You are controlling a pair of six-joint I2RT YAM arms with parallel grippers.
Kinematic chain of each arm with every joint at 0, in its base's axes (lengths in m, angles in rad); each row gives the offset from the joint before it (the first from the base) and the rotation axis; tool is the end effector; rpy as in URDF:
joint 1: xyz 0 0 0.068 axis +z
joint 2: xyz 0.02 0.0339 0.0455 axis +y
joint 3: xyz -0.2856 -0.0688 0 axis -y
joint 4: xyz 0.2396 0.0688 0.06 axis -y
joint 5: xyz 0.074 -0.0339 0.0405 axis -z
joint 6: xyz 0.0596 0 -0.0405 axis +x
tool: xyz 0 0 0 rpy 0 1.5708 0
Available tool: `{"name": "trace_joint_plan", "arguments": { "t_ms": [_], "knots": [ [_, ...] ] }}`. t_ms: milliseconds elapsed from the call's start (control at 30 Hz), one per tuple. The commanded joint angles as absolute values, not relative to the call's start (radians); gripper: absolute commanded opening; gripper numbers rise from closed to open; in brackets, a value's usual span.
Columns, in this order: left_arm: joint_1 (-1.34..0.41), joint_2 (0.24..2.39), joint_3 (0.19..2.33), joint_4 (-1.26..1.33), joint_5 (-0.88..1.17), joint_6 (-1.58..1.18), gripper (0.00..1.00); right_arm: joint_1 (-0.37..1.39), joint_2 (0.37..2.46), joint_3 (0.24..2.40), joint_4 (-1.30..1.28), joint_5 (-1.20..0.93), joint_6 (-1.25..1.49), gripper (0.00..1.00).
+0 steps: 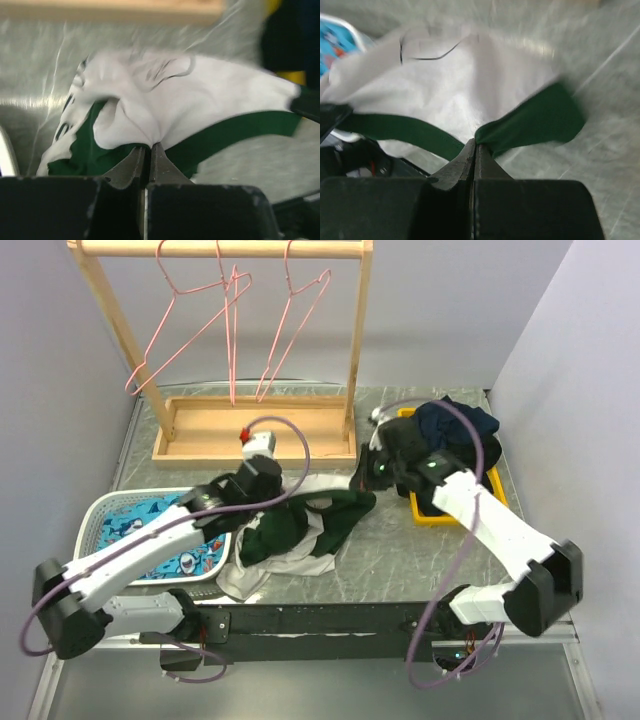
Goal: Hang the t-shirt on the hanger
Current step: Place the T-shirt at the center of the board, then pick up the hanger from the clothesline.
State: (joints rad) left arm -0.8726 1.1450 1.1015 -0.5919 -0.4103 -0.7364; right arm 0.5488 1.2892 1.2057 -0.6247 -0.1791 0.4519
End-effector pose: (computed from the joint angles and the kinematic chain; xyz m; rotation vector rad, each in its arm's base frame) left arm 0.1774 -0.1744 0.3468 -0.0800 2.1839 -0.4773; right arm 0.2377 0.1578 0.3414 -0.2127 2.3632 0.7101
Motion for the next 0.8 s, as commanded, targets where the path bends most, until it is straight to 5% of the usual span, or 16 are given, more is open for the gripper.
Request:
{"name": "trace_joint_plan", "arguments": {
  "t_ms": [0,167,300,400,467,567,767],
  "knots": [
    [-0.772,1.180,0.921,-0.400,-0.322,-0.822,0.01,0.543,1.350,1.120,-0.416,-0.258,0.488,0.00],
    [-0.712,1.239,0.861,-0.290,-0.264,-0.796,0.02,0.545,1.443,1.153,-0.400,-0.164,0.489,0.37],
    [-0.712,1.247,0.910,-0.308,-0.181,-0.718,0.35,0.546,1.390,1.129,-0.385,-0.088,0.499,0.68],
    [-0.718,1.155,0.926,-0.362,-0.044,-0.631,0.60,0.546,1.286,1.065,-0.367,-0.037,0.503,0.75],
    [-0.730,1.035,0.942,-0.400,0.006,-0.588,0.68,0.546,1.206,1.025,-0.364,-0.011,0.508,0.76],
    [-0.735,0.916,1.037,-0.425,0.092,-0.528,0.70,0.546,1.138,0.980,-0.328,-0.014,0.523,0.78],
    [-0.733,1.012,1.428,-0.443,-0.156,-0.450,0.75,0.546,1.129,0.980,-0.308,-0.017,0.538,0.82]
  ]
}}
